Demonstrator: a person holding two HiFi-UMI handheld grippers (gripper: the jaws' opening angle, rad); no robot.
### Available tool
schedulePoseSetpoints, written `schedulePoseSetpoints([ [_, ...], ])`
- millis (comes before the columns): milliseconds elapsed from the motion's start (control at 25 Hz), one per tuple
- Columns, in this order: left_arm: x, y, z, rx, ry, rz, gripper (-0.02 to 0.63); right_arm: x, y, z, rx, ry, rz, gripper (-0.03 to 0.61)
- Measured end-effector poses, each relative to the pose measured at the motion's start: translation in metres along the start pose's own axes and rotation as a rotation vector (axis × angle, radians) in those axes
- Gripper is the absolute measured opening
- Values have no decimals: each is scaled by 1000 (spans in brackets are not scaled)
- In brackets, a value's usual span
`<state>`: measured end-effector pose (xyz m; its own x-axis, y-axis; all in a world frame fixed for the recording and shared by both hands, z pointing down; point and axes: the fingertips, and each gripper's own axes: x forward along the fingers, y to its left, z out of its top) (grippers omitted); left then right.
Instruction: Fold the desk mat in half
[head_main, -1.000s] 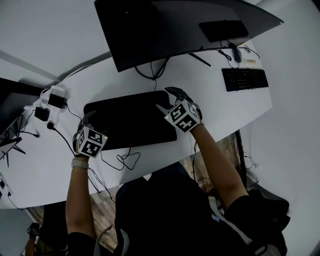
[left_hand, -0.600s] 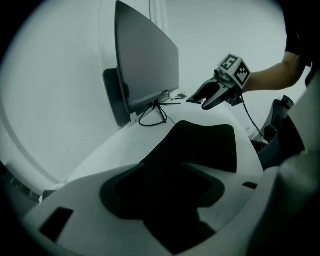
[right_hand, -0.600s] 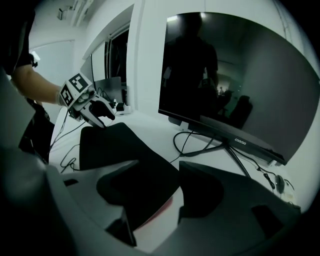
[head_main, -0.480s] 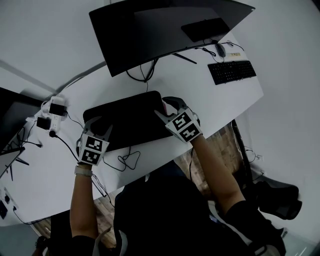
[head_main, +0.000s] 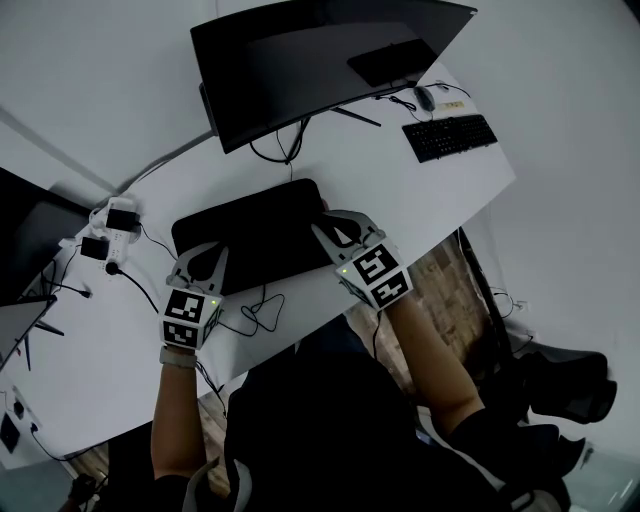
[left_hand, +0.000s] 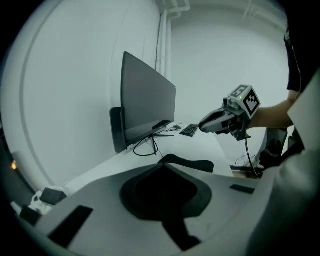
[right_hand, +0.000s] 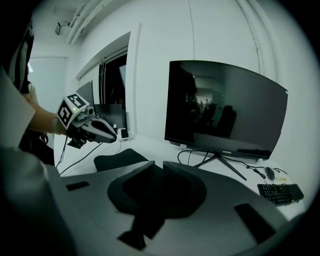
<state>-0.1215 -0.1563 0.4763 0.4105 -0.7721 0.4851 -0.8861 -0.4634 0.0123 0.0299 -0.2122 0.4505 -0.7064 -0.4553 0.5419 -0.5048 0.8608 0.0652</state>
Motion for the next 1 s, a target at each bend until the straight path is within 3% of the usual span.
schedulePoseSetpoints([
  [480,-64,-22,30,-57,-166,-23,9,-66,47,32,33,-137,-82,40],
  [880,-116,-37,43,-40,-284,-1,9,-111,85,40,-10,-211,-121,38],
  [1000,-129,-42,47,-1,-299,15,9,-122,92,41,-19,-235,-133,38],
])
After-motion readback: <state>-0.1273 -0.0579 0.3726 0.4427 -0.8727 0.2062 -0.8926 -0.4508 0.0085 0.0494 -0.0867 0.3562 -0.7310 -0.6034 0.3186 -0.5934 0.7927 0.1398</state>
